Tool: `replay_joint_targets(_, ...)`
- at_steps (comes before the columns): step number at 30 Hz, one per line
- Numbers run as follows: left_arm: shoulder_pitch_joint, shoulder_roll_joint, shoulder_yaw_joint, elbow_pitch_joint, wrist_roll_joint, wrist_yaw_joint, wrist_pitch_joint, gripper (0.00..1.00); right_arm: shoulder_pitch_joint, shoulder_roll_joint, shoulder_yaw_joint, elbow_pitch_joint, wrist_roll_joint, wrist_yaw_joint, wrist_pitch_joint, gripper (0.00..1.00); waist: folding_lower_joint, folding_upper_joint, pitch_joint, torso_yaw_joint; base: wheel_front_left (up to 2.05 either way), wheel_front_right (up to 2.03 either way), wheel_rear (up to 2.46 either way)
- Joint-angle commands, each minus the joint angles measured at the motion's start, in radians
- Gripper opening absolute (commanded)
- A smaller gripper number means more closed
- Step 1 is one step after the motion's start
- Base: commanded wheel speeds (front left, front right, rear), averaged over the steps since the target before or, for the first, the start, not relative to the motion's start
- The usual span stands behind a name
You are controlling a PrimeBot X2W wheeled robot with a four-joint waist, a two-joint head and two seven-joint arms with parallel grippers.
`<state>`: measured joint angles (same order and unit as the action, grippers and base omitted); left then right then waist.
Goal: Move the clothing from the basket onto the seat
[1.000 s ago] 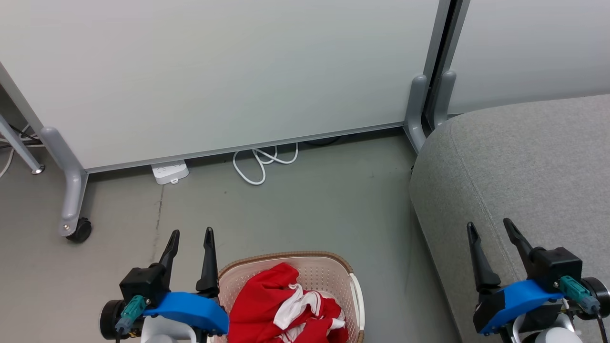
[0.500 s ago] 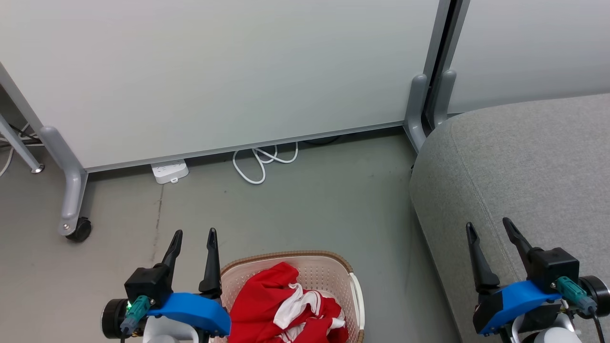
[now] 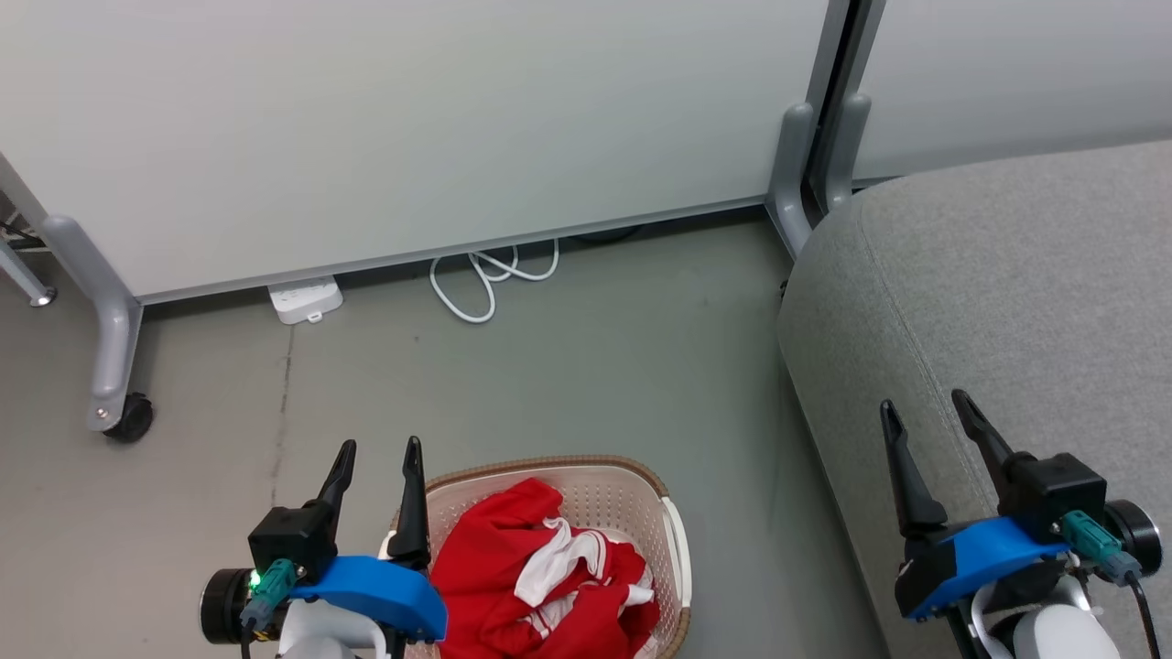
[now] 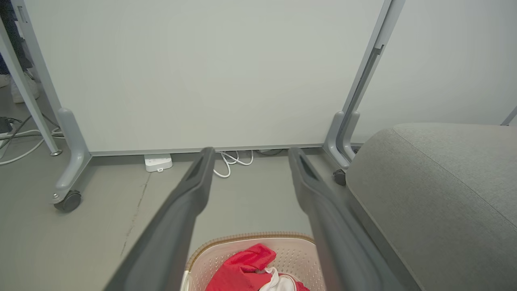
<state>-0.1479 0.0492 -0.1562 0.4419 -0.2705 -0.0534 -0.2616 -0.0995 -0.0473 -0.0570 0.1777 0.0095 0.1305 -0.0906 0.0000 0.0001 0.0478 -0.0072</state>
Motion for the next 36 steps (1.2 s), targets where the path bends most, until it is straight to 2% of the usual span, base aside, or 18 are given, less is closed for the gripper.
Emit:
replay_joint_targets(1,-0.027,0.007,-0.004,0.014,0.012,-0.007,-0.005,1.0,-0.027,-0.005,0.012,-0.012,0.004,0.0,-0.007,1.0,0.0,-0.0001,0.042,-0.022,0.0,0.0,0.0)
replay_joint_targets(9,-0.172,0.066,-0.064,0.128,0.056,-0.044,0.024,1.0,-0.134,-0.005,0.056,-0.052,0.02,0.0,-0.029,1.0,0.0,-0.0001,0.236,-0.093,0.0,0.0,0.0)
replay_joint_targets(21,-0.397,0.197,-0.176,0.345,0.096,-0.077,0.136,1.0,-0.309,-0.004,0.164,0.007,0.097,0.0,-0.123,1.0,0.0,-0.0001,0.506,-0.237,0.0,0.0,0.0)
replay_joint_targets(36,-0.521,0.298,-0.335,0.463,0.099,-0.077,0.215,1.0,-0.407,-0.004,0.276,0.026,0.187,0.0,-0.171,1.0,0.0,-0.0001,0.682,-0.342,0.0,0.0,0.0)
